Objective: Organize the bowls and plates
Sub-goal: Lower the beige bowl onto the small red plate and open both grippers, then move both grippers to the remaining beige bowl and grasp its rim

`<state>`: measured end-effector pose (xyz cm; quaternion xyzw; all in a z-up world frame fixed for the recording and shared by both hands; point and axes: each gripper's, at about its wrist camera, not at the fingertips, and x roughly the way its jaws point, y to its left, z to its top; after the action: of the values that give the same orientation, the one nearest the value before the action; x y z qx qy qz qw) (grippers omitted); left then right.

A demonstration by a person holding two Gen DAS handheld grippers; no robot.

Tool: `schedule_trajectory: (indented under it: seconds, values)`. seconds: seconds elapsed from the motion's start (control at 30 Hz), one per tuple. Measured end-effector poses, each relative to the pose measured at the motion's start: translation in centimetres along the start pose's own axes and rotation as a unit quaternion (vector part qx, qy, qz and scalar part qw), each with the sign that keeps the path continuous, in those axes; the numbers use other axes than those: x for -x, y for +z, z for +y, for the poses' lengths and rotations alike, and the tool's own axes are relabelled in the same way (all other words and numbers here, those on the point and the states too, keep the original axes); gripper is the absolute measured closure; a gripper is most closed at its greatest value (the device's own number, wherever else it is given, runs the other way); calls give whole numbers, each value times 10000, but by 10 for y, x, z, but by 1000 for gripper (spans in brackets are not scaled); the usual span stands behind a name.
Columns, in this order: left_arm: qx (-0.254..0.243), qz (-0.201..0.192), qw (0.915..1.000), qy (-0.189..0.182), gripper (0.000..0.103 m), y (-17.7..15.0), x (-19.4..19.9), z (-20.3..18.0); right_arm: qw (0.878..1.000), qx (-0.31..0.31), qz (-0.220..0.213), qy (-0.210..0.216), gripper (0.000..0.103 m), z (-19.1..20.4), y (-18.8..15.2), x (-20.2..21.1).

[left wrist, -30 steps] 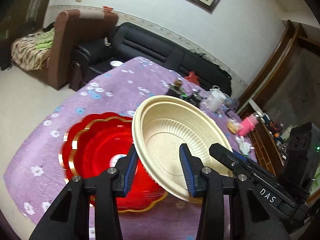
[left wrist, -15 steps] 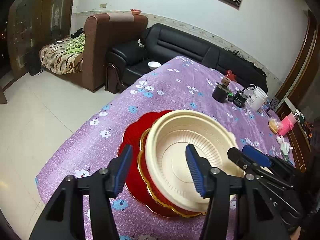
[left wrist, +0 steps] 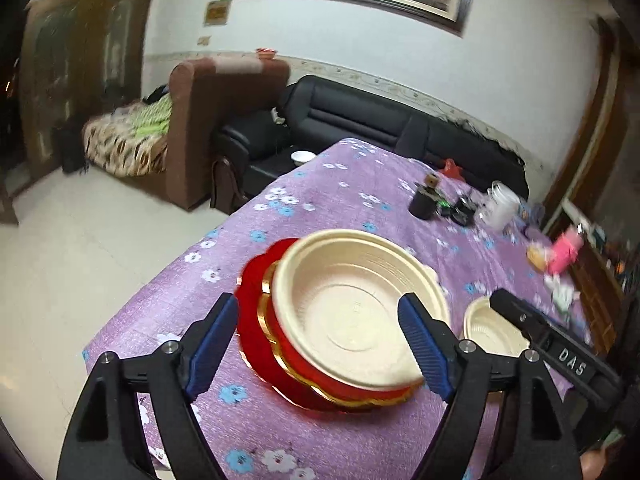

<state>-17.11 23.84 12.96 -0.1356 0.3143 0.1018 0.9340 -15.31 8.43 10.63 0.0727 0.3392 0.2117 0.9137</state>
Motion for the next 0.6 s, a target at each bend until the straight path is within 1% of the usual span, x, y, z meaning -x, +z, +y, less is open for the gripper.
schedule_trajectory:
  seconds: [0.13,0.2,0.6]
  values:
    - [-494,-36,9987,74,22,-7,4,-30,9998,-163,-107,-97,35,-15,-8,12]
    - [-688,17,9976,54,22,-10,4,-42,9996,-221,-127,-158,34,-23,-11,16]
    - [-1549,214,9876,105,21,-29,0,-106,9976,-649,-79,-238,34,-70,-25,33]
